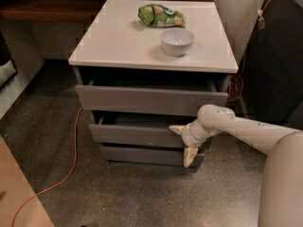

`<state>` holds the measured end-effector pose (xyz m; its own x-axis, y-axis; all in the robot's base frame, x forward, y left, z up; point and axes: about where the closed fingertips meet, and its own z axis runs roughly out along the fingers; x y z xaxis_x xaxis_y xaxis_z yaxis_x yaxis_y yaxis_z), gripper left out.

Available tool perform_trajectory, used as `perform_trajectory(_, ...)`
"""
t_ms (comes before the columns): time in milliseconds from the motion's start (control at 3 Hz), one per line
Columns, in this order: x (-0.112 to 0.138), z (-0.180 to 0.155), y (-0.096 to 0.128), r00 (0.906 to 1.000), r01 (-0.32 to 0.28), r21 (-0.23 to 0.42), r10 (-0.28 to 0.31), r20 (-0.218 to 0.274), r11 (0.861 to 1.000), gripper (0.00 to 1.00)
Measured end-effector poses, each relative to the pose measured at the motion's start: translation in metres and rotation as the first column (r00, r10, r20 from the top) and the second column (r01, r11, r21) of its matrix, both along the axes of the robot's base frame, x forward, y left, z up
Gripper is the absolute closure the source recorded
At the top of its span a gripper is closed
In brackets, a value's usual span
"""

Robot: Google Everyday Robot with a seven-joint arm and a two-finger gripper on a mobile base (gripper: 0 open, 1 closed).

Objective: Open middle drawer

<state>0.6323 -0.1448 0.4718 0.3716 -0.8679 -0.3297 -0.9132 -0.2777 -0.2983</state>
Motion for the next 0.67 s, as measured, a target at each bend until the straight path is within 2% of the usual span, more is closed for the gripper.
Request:
perform_trajectory(333,0.007,-0.01,0.006,0.9999,-0.007,0.027,0.007,-0.013,1.0,0.0)
perform_trajectory(667,0.02,-0.018,0.012,0.9999,0.011,0.043,-0.011,-0.002,0.999,0.0)
